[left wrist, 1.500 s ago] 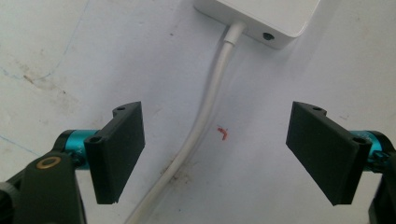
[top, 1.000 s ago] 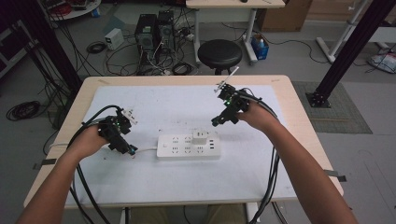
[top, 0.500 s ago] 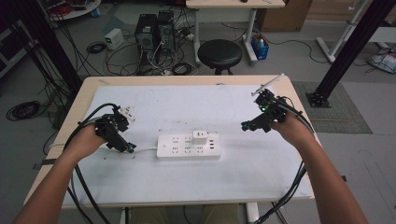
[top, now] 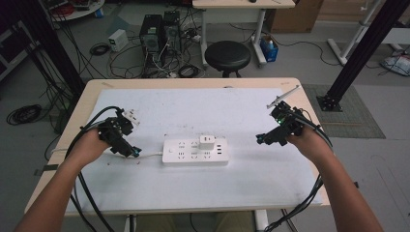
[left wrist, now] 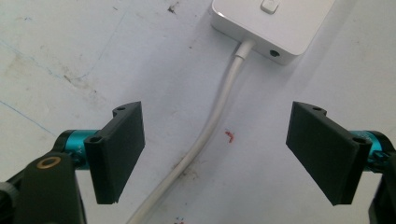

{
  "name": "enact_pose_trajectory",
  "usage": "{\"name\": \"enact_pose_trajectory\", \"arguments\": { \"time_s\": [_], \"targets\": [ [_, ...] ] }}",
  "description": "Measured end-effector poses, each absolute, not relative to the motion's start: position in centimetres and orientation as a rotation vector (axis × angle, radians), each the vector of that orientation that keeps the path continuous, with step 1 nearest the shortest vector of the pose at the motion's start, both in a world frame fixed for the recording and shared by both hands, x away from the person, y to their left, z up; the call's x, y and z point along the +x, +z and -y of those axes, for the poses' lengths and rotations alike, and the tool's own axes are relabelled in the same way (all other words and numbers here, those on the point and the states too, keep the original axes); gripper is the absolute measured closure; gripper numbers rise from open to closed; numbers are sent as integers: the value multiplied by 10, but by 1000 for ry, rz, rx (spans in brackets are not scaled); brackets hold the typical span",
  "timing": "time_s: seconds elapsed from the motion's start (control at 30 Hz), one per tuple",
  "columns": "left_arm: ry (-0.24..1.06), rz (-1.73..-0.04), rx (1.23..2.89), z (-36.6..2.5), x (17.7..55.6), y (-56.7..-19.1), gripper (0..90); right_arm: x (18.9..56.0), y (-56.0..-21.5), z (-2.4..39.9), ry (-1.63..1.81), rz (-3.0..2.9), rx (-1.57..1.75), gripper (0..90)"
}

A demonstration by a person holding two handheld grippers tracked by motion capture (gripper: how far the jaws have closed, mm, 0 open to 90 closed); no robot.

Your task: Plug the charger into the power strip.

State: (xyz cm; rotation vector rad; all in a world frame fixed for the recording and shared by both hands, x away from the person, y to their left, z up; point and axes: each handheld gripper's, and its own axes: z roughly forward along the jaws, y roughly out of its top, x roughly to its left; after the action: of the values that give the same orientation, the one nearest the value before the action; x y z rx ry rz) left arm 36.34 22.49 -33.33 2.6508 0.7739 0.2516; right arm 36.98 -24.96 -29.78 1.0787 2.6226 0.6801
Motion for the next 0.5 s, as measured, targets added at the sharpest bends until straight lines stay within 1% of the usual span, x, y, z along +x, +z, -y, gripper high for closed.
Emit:
{"name": "enact_pose_trajectory", "arguments": {
  "time_s": [0.03,0.3,0.37,0.4,0.43,0.5],
  "targets": [
    [253,-763,2671,-226,364,-332,195,370,-299,250,675,-2626,1076,7],
    [249,-790,2646,-226,363,-336,195,369,-308,248,666,-2645,1078,7],
    [253,-780,2664,-226,363,-335,195,368,-309,248,670,-2645,1082,7],
    [251,-798,2643,-226,362,-336,195,368,-310,248,668,-2647,1076,7],
    [254,-778,2665,-227,363,-335,194,368,-311,247,668,-2650,1074,7],
    [261,-789,2658,-227,362,-334,195,366,-313,246,666,-2653,1084,7]
  ]
}}
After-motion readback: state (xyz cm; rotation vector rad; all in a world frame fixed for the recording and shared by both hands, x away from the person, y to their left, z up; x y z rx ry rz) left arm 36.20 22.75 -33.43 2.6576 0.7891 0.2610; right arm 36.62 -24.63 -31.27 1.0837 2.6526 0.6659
